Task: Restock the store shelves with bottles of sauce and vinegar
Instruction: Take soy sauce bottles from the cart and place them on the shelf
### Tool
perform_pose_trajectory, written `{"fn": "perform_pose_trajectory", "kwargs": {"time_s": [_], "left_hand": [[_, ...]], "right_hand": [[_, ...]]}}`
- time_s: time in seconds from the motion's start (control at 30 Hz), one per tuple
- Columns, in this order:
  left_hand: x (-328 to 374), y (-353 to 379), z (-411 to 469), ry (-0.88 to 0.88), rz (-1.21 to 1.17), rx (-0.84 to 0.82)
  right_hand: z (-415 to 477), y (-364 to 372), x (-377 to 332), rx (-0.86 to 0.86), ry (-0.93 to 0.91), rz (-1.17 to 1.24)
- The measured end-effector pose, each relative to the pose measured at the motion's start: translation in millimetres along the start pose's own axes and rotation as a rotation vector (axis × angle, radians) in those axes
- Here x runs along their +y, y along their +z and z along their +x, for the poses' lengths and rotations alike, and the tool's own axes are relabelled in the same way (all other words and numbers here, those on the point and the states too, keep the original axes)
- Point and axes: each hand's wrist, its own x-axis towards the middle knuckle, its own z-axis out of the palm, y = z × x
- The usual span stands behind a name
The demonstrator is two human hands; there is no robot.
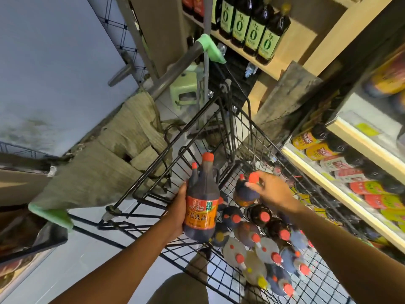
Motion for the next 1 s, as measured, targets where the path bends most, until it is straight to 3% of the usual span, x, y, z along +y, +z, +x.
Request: {"fn": "perform_pose_trajectory", "kwargs": {"time_s": [0.23, 0.5, 0.8, 1.0], "left_hand": [[20, 35, -3, -0.017, -0.008, -0.116], [39, 76, -11, -0.055, -0.105, -0.321], [49, 91, -17, -0.005, -0.215, -0.382], [46, 92, -18, -0.038, -0.244, -0.379]], "right_hand": [[-66, -88, -33, 0.291, -0.245, 0.357], [-118, -132, -76, 0.397, -0.243, 0.658], [-136, -133, -90, 0.556, -0.295, 0.673], [-133, -132, -102, 0.531, -0.278, 0.684]]}}
